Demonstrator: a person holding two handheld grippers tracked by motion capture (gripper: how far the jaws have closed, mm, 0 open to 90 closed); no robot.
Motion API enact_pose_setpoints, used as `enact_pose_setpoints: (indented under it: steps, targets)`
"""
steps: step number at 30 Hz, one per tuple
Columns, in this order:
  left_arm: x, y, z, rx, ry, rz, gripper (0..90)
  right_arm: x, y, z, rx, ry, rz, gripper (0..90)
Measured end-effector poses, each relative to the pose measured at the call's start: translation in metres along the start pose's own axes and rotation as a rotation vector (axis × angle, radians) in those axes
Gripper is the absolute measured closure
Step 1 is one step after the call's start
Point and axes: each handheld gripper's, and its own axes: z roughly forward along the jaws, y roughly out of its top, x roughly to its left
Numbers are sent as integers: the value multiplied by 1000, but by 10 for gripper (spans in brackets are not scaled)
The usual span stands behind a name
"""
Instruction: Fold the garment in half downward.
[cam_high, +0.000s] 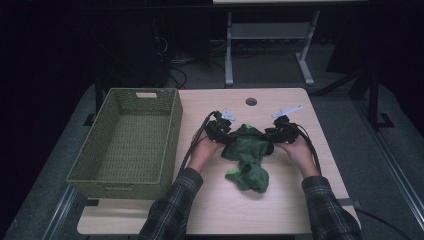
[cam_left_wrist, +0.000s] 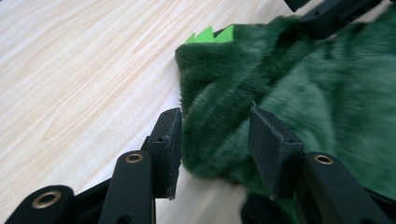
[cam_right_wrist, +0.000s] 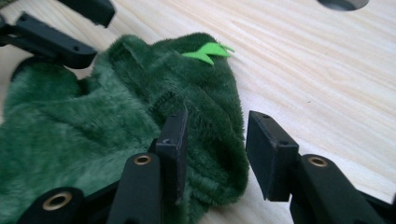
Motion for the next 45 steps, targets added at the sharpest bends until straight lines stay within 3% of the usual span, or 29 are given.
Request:
enact_pose_setpoints:
  steps: [5, 12, 17, 19, 22, 32, 45]
  targets:
    - [6, -2, 12, 20, 11, -2, 534, 1, -1, 12, 17, -14, -5, 603]
    - [10, -5, 23, 20, 11, -3, 594, 0, -1, 16, 15, -24, -8, 674]
    - [11, -4, 28, 14, 3, -4, 702, -3, -2, 17, 14, -17, 9, 813]
    - [11, -4, 27, 15, -6, -4, 808, -3, -2, 17, 18, -11, 11, 861]
    - [10, -3, 23, 9, -28, -21, 865, -2, -2, 16, 19, -2, 20, 873]
    - [-1, 13, -7, -75, -44, -10, 865, 2, 5, -11, -36, 4, 32, 887]
    - [-18, 25, -44, -117, -117, -14, 867, 16, 10, -53, -87, 11, -3, 898]
